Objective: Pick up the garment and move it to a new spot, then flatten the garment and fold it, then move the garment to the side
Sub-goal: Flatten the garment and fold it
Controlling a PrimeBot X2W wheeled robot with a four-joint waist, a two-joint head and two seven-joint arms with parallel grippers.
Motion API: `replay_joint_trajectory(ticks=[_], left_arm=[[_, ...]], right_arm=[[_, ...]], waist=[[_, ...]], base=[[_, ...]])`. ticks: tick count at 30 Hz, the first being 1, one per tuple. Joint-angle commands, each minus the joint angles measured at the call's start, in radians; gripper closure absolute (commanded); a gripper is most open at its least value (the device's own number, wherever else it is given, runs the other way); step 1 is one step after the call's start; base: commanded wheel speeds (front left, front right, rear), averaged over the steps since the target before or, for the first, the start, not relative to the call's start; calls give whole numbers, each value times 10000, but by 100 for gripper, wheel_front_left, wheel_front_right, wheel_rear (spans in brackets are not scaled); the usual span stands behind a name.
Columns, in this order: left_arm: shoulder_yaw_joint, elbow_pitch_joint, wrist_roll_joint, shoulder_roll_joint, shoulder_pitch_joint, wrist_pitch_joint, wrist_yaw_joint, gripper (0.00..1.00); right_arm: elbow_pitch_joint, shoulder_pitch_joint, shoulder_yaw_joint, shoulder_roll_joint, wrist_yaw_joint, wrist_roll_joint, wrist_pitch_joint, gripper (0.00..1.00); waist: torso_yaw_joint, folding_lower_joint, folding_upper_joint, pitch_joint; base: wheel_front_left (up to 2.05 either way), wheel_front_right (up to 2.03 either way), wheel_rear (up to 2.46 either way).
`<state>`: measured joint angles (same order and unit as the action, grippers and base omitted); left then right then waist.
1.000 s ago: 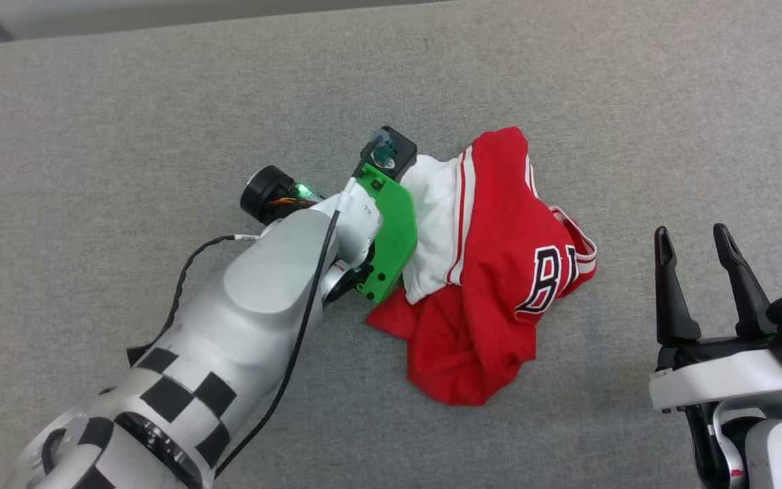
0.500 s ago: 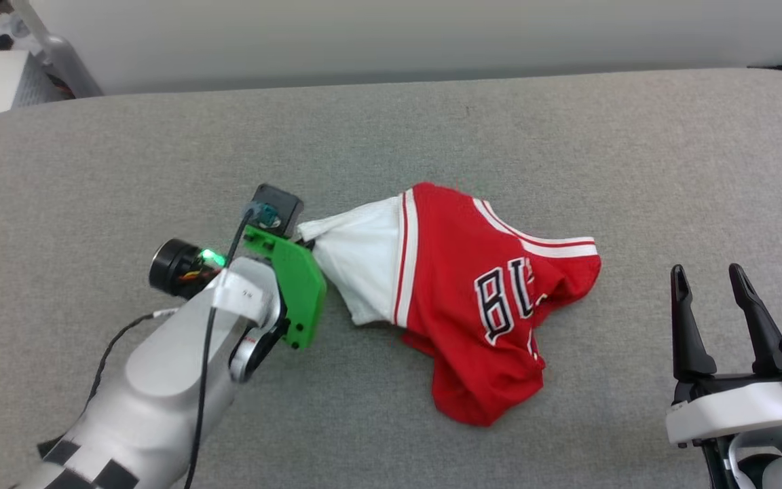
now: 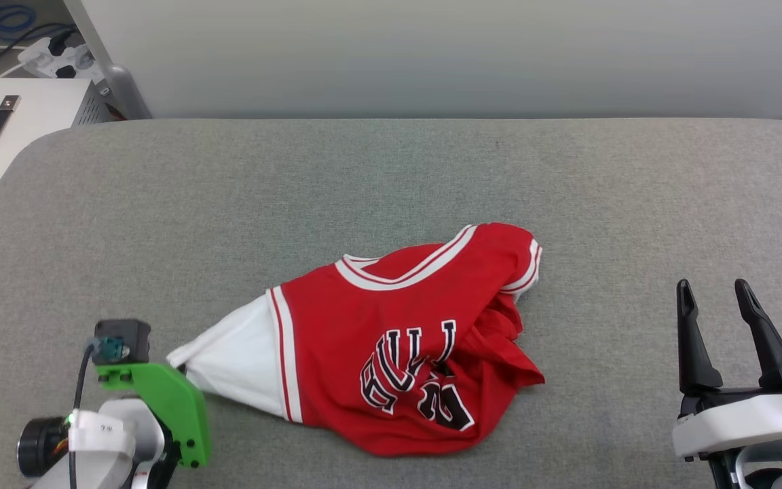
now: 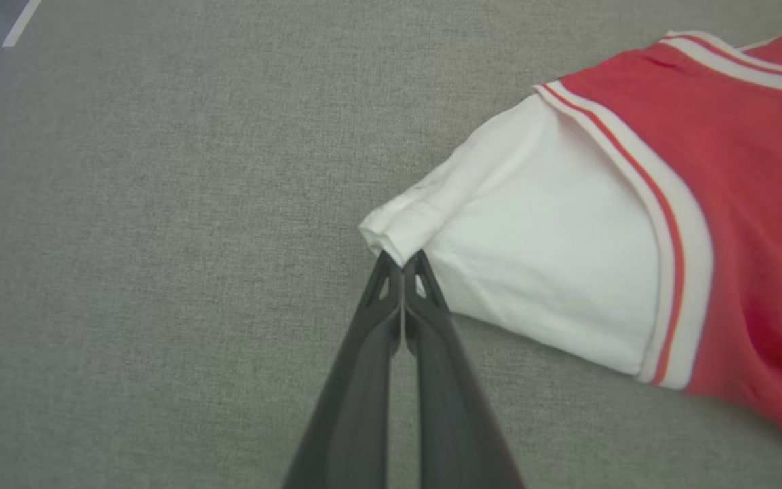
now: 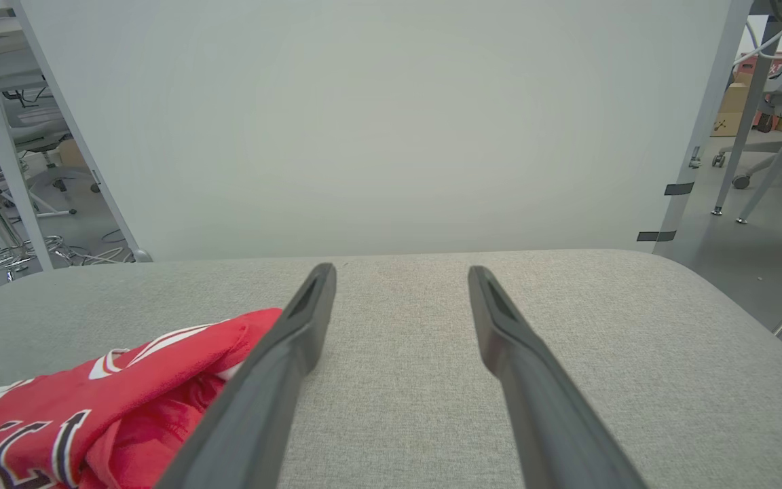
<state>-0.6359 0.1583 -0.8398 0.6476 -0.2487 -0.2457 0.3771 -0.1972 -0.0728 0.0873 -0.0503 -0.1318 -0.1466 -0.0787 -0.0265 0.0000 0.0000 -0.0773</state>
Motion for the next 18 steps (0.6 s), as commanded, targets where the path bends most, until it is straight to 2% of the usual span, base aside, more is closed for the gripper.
replay_joint_trajectory(ticks=[1, 6, 10, 11, 12, 13, 18], left_arm=[[170, -155, -214, 74, 442, 117, 220, 100], [496, -318, -733, -111, 1445, 479, 592, 100], [552, -207, -922, -421, 1728, 888, 397, 100], [560, -198, -918, -505, 1713, 1039, 312, 81], [602, -219, -907, -627, 1677, 1266, 244, 45], [578, -215, -826, -664, 1637, 1404, 200, 0], [618, -470, -329, -864, 1251, 2362, 58, 0]], right_arm=[[-56, -68, 18, 0, 11, 35, 53, 0], [-116, -70, 64, 0, 11, 91, 161, 0], [-120, -40, 111, 0, 11, 110, 201, 0], [-119, -39, 129, 0, 11, 117, 205, 0], [-119, -41, 158, 1, 11, 128, 214, 0], [-127, -39, 184, 1, 11, 134, 222, 0], [-176, -35, 286, 1, 11, 168, 286, 0]], waist=[[19, 0, 0, -9], [70, 0, 0, -2], [107, 0, 0, 26], [106, 0, 0, 45], [100, 0, 0, 66], [91, 0, 0, 81], [-14, 0, 0, 170]], base=[[0, 0, 0], [0, 0, 0], [0, 0, 0], [0, 0, 0], [0, 0, 0], [0, 0, 0], [0, 0, 0]])
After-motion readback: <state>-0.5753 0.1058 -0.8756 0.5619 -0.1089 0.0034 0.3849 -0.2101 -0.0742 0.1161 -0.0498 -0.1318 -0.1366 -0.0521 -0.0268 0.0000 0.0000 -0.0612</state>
